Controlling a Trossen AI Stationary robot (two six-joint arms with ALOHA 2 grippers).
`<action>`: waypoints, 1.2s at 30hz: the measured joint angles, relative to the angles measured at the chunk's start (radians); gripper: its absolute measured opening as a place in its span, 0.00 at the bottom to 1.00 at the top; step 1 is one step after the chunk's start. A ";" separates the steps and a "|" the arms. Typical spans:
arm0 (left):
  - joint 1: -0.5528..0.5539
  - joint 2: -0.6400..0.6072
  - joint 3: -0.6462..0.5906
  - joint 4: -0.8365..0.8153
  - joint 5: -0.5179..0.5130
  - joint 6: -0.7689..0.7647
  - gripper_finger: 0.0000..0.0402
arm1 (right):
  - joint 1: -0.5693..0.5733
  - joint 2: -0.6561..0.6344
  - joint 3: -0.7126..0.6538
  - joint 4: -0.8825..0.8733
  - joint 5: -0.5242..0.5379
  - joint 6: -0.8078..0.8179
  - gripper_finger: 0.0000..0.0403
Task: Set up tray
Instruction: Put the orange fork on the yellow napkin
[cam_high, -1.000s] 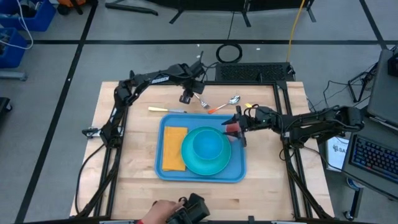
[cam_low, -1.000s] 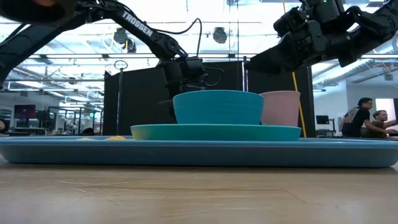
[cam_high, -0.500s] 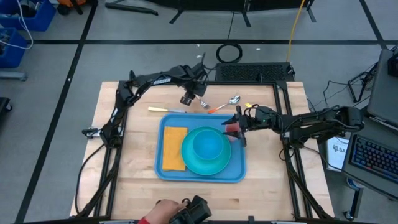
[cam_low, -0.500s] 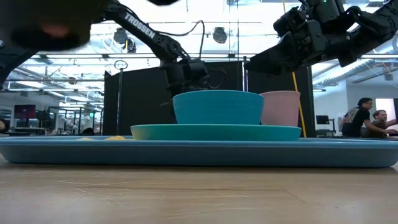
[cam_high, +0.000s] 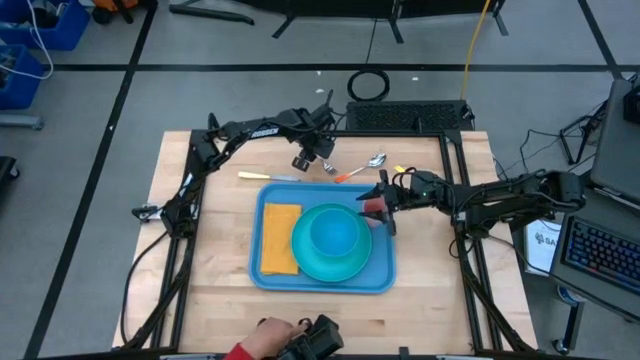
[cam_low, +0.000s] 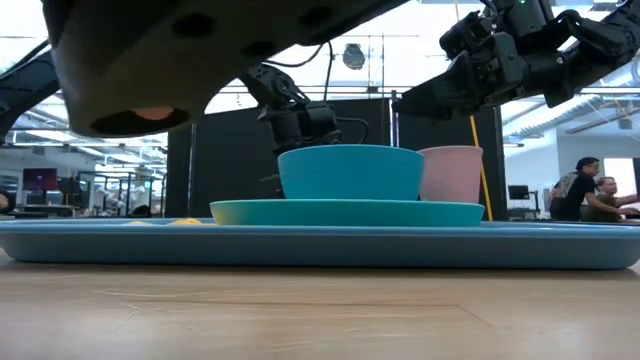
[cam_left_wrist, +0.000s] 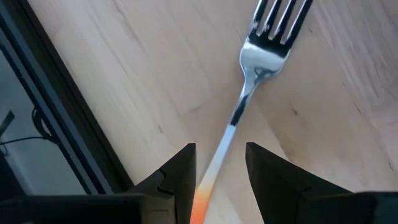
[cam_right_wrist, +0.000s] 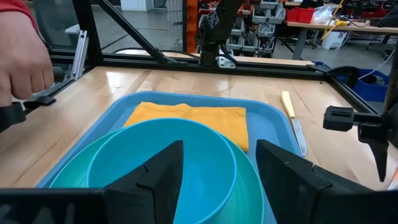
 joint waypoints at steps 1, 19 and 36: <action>0.000 0.000 0.000 0.005 0.007 0.000 0.36 | 0.000 0.000 0.000 0.000 0.000 0.000 0.48; -0.006 0.032 0.010 -0.003 0.045 0.001 0.36 | -0.009 0.000 0.000 0.000 0.026 -0.007 0.48; 0.025 0.043 0.010 -0.011 0.177 0.000 0.36 | -0.017 0.001 0.000 0.014 0.023 0.003 0.48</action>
